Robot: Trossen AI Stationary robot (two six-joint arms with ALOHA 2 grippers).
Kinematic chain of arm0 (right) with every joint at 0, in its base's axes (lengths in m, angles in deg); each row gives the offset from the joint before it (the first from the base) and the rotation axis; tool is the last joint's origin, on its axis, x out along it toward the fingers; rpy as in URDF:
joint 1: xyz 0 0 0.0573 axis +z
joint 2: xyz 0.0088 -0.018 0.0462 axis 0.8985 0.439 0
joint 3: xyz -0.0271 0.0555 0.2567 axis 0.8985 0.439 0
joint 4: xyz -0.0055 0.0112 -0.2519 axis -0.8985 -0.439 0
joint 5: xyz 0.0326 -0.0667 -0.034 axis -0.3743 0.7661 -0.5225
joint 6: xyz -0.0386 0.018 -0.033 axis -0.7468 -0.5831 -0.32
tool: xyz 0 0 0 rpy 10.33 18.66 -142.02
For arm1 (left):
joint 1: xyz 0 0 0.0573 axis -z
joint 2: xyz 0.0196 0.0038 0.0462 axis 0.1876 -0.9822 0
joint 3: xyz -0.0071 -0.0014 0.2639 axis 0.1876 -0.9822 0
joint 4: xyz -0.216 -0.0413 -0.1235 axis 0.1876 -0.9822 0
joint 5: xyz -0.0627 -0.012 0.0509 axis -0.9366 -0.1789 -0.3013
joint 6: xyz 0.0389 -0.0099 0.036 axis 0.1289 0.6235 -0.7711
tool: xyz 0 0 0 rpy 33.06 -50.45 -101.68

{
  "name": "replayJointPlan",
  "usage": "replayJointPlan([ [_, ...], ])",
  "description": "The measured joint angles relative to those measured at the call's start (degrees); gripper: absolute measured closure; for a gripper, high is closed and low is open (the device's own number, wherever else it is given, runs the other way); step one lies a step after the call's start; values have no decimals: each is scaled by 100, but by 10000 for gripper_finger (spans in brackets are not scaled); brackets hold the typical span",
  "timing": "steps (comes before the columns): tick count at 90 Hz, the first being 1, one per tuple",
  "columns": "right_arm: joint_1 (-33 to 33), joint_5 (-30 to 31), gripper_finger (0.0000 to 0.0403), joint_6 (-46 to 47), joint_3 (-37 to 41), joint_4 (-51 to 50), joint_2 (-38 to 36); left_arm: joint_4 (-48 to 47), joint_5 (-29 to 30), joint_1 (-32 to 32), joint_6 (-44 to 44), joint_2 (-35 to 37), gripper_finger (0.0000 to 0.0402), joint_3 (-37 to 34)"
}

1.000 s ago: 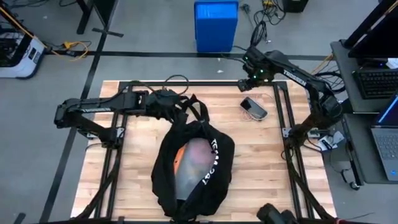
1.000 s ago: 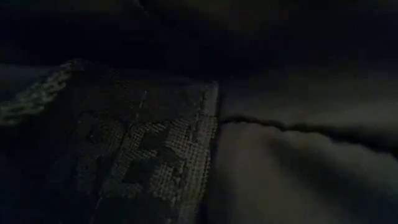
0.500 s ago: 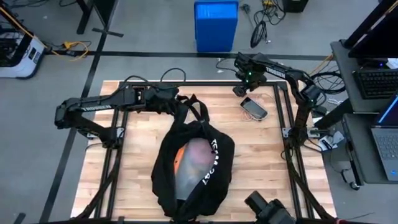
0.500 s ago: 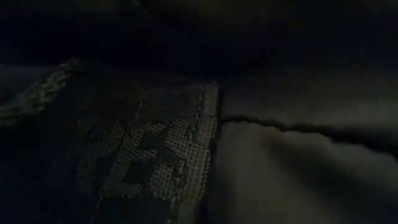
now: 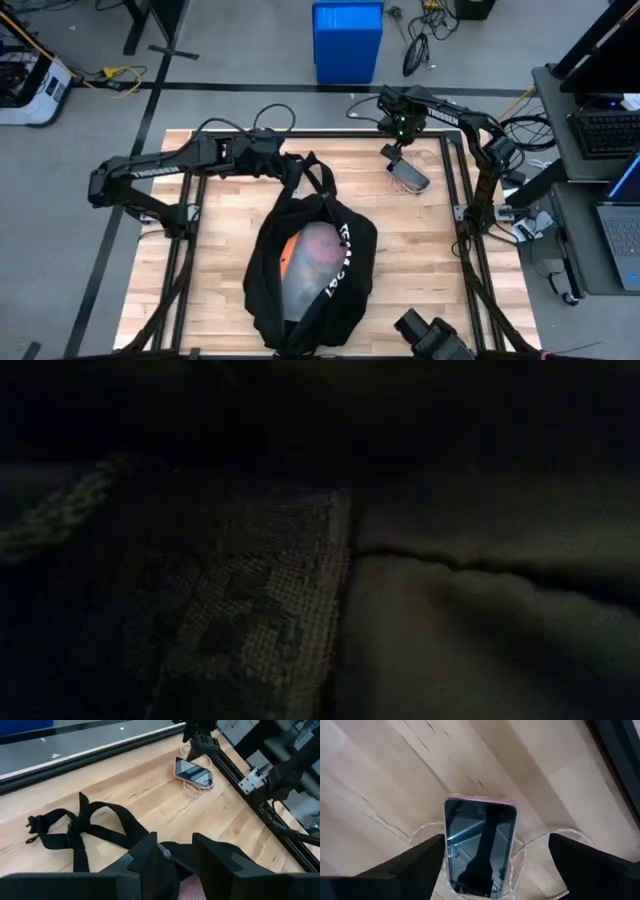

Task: Unpack backpack
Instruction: Put the pink cellphone into the black backpack

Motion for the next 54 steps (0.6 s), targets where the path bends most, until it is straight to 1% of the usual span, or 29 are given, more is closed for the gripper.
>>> replayJointPlan([
  [25, -56, -59, 56, 73, -8, 250, 13, 0, 17, -151, -4, 0, 290, -2],
  [31, -118, -196, 56, -27, -11, 141, 76, -1, 17, -180, -4, -2, 290, -2],
  [47, -47, -136, 55, -212, -11, 54, 158, -1, 17, -194, -3, -2, 290, -4],
  [54, 22, -141, 53, -443, -10, 34, 158, -1, 17, -188, 0, -2, 290, -4],
])
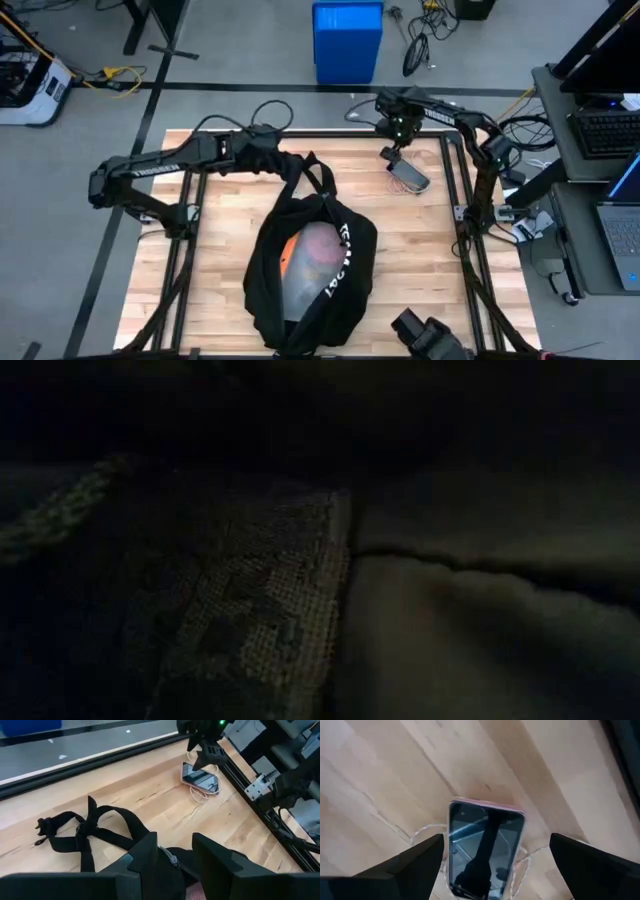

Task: Unpack backpack
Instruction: Put the pink cellphone into the black backpack

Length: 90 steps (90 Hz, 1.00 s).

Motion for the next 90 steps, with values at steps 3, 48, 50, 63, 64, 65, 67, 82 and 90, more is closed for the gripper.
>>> replayJointPlan([
  [3, 30, -1, 51, -121, 12, 1, 0, 0, -2, 4, 0, 0, 290, 0],
  [48, 189, 5, 13, 553, 948, 774, -4, 0, -504, 11, -2, 0, 290, 0],
  [50, 203, 5, 13, 567, 982, 850, -4, 0, -522, 11, -2, 0, 290, 0],
  [63, 304, 204, 13, 706, 1098, 1229, -4, 0, -673, 9, -2, 0, 290, 0],
  [64, 311, 229, 13, 722, 1102, 1249, -4, 0, -688, 9, -3, 0, 290, 0],
  [65, 318, 245, 13, 734, 1104, 1265, -4, 0, -703, 9, -3, 0, 290, 0],
  [67, 328, 257, 13, 744, 1105, 1287, -4, -1, -734, 10, -4, 0, 290, 0],
  [82, 397, 292, 13, 830, 1107, 1231, -4, -2, -820, 11, 2, 0, 290, 0],
  [90, 428, 419, 13, 877, 1109, 1201, -4, 0, -883, 15, 2, 0, 290, 0],
])
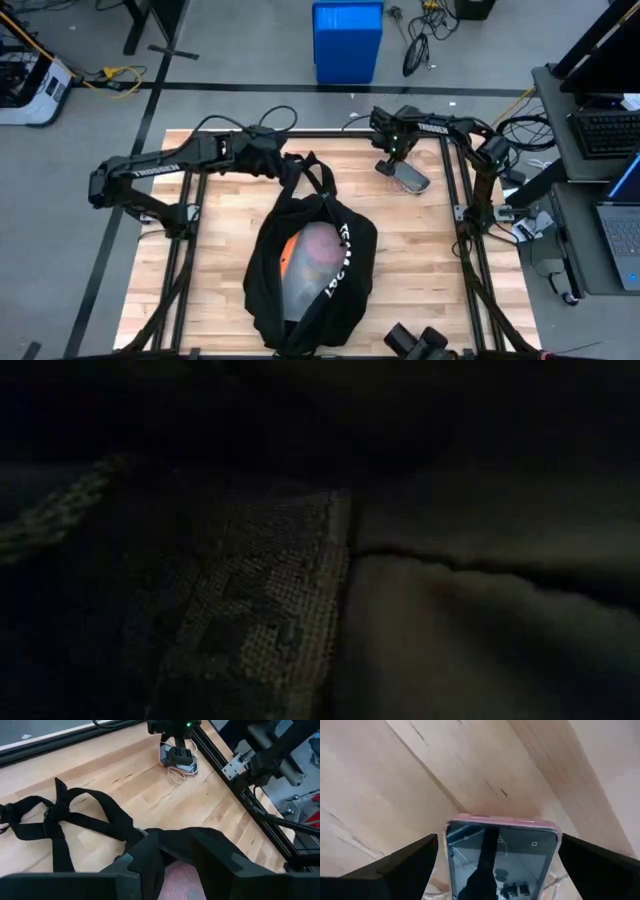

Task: Unpack backpack
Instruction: Put the pink cellphone into the black backpack

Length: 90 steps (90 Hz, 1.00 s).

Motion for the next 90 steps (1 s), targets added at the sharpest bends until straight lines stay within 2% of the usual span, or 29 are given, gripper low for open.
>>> replayJointPlan([
  [7, 14, 236, 13, 64, 0, 117, 0, 0, -2, 0, -2, 0, 290, 0],
  [42, 7, 333, 14, 768, 244, 250, -2, 0, -24, -2, -2, 0, 290, 0],
  [62, 46, 293, 14, 802, 749, 532, -48, 2, -28, 0, -4, 0, 290, 0],
  [79, 42, 287, 16, 695, 793, 651, -40, 0, -30, 0, -4, 0, 290, 0],
  [90, 46, 274, 34, 639, 803, 722, -35, 0, -30, 0, 0, 0, 290, 0],
])
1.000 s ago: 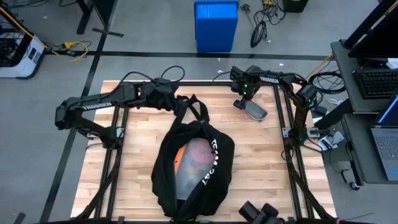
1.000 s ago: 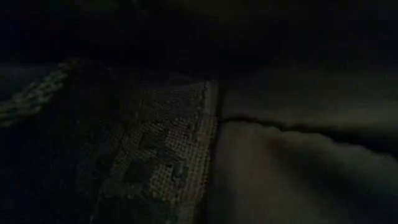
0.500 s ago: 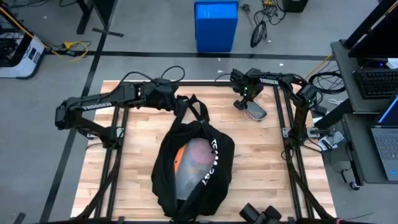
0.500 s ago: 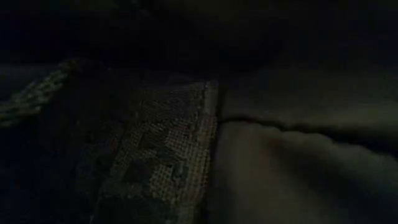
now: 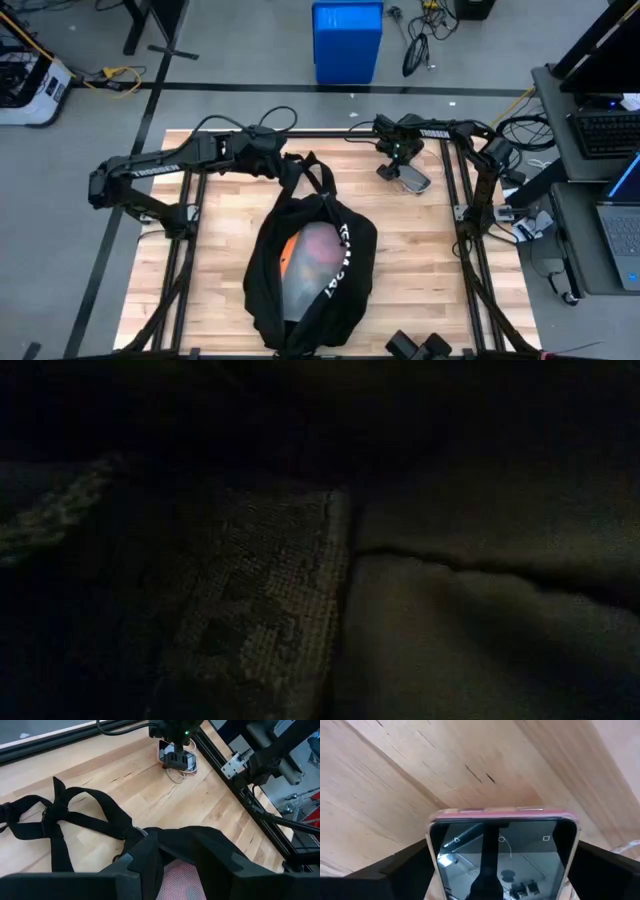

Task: Unpack backpack
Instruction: Put the pink cellphone into the black backpack

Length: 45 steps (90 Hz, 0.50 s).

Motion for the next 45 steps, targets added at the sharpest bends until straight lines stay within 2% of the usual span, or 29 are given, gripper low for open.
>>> replayJointPlan([
  [14, 0, -22, 63, -151, 2, 53, 4, -1, 2, 0, 133, 0, 290, 0],
  [45, -2, -112, 44, -210, 10, 201, 15, -2, 2, 0, 138, 0, 290, 0],
])
